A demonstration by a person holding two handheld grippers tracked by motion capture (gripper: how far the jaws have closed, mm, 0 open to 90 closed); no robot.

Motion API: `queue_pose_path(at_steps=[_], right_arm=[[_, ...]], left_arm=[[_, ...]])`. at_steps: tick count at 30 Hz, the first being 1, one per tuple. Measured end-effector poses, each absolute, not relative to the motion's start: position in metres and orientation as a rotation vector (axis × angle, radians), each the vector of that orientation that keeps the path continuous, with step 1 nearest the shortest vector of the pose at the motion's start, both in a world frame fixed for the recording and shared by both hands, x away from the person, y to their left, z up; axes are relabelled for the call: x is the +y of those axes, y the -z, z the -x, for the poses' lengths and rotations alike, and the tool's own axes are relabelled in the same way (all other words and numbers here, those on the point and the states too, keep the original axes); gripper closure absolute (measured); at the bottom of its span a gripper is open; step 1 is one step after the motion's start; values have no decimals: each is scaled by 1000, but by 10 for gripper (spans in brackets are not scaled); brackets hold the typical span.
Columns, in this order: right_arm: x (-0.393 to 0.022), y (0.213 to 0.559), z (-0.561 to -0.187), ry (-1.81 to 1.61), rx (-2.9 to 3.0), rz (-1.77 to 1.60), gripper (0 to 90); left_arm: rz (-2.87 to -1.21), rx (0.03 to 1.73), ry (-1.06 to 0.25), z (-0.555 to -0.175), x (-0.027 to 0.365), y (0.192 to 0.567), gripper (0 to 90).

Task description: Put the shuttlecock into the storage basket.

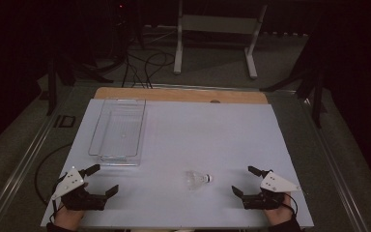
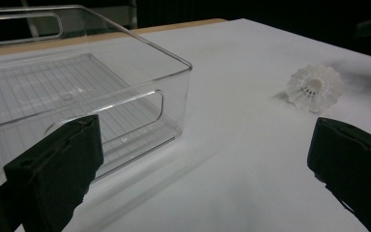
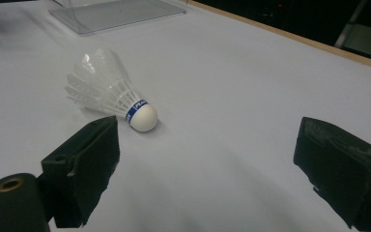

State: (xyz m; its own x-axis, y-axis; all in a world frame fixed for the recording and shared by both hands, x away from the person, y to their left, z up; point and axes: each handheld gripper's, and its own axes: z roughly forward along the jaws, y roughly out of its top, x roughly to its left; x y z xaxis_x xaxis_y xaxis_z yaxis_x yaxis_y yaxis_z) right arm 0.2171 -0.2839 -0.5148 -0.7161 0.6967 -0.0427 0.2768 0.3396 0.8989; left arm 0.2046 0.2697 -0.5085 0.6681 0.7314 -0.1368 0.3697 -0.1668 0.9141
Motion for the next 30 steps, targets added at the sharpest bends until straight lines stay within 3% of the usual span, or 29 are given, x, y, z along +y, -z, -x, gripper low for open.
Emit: queue_pose_path(at_steps=[13,30], right_arm=[[-283,515,-217,-1355,2192,-854,89],[-282,515,-217,-1355,2208,-856,89]], left_arm=[[-1872,860,-429,-207,270,485,0],[-2000,870,-361,-213,259,472,0]])
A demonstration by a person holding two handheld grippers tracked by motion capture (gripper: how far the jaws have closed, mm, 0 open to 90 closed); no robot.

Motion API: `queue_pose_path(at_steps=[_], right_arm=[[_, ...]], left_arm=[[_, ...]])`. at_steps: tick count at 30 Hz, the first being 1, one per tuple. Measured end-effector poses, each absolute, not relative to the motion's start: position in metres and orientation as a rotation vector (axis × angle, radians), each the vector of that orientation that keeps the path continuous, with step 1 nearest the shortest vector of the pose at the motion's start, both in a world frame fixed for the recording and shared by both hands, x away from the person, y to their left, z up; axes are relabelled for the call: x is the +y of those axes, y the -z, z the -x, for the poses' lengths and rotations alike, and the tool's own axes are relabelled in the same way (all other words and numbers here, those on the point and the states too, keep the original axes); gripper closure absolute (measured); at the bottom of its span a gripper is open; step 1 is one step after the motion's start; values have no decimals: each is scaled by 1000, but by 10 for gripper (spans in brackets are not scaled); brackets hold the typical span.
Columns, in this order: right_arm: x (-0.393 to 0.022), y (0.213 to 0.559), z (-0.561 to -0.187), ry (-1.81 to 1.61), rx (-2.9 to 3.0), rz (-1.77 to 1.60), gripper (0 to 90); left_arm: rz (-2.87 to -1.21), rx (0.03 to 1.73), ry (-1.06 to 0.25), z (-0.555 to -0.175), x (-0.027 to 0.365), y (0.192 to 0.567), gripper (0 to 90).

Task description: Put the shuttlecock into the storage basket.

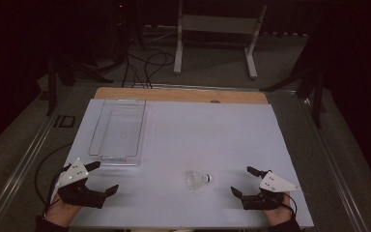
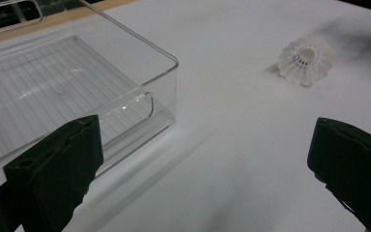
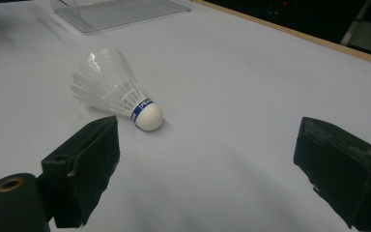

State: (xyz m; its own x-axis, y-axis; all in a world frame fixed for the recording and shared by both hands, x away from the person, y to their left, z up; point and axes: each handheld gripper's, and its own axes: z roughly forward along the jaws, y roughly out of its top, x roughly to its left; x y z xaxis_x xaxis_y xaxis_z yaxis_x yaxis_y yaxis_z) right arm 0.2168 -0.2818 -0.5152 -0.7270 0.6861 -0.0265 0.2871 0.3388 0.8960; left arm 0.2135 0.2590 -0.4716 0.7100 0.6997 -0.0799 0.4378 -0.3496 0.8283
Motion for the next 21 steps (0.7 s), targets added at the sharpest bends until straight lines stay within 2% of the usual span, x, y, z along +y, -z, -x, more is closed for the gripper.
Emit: queue_pose_path(at_steps=[21], right_arm=[[-282,515,-217,-1367,2214,-857,89]], left_arm=[[-2221,826,-254,-223,240,469,0]])
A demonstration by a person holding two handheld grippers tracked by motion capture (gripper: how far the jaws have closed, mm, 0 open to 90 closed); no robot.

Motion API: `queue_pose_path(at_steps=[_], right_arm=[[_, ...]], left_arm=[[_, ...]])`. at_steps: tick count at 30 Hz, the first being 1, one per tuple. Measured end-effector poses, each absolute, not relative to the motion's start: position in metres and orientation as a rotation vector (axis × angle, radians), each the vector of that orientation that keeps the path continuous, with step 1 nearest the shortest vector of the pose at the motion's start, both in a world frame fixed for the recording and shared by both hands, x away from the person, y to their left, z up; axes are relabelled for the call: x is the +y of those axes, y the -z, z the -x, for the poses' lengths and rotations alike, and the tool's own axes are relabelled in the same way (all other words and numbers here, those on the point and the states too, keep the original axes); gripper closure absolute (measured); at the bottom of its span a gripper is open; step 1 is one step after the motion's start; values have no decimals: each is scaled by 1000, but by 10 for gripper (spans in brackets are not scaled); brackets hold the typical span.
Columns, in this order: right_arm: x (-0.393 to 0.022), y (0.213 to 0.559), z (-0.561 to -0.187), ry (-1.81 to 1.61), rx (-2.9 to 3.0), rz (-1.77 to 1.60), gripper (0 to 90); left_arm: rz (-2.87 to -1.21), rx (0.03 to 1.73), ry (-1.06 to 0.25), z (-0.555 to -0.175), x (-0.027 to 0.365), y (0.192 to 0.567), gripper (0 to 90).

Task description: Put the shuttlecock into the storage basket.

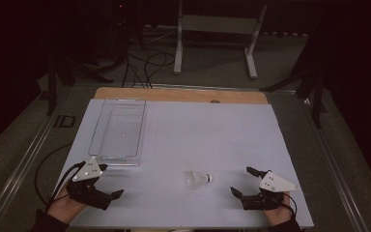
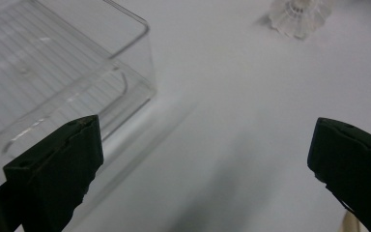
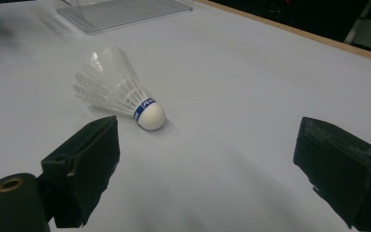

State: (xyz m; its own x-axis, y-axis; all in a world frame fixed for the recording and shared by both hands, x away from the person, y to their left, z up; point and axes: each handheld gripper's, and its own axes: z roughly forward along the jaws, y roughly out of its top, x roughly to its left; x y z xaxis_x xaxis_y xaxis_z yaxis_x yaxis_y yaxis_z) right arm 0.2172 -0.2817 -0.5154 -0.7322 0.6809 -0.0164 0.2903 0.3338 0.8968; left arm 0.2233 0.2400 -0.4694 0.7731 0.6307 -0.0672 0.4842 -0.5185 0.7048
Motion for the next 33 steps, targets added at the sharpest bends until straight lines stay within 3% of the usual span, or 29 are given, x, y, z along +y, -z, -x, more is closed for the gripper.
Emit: queue_pose_path(at_steps=[33], right_arm=[[-281,516,-217,-1360,2231,-857,90]], left_arm=[[-2516,722,-59,-242,203,469,0]])
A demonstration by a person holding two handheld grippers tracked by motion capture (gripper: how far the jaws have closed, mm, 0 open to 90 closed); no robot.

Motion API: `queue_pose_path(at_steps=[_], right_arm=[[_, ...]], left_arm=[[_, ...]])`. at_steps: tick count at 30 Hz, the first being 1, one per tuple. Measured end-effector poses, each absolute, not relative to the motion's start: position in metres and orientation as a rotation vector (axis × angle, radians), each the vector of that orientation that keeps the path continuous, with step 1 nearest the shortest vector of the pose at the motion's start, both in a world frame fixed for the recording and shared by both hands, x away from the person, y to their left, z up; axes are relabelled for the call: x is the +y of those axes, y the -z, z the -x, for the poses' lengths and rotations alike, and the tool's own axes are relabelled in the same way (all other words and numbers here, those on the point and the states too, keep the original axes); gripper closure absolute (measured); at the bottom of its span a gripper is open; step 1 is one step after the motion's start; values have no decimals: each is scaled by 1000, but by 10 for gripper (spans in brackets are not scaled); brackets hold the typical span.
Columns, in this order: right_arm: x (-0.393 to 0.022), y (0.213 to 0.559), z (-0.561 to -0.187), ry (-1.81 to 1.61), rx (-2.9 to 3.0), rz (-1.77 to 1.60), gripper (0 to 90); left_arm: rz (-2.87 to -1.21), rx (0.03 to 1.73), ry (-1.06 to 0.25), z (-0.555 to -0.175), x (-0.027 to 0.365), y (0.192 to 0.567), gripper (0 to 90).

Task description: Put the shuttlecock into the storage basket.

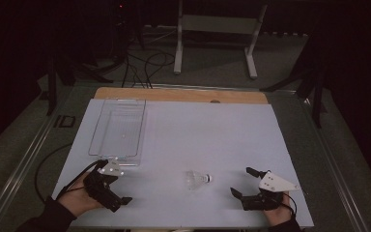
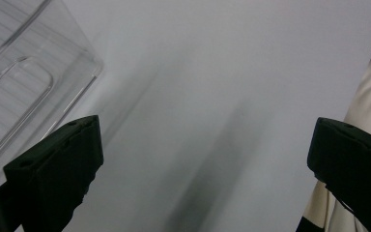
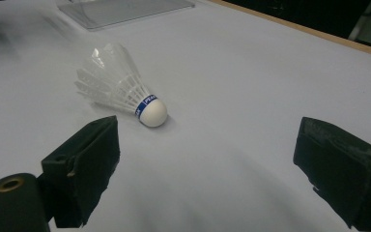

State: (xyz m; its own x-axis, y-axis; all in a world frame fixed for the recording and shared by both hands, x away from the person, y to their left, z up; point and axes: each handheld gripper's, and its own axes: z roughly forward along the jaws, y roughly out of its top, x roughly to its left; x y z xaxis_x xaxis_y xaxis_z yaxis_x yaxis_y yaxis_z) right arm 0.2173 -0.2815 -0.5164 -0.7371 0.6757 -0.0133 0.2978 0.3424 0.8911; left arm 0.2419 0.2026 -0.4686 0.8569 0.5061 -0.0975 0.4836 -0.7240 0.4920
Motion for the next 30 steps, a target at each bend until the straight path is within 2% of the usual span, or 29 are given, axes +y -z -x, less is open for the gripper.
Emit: queue_pose_path(at_steps=[9,30], right_arm=[[-281,516,-217,-1356,2234,-855,90],[-282,516,-217,-1356,2235,-853,90]], left_arm=[[-2598,698,42,-248,190,473,0],[-2710,613,118,-265,158,465,0]])
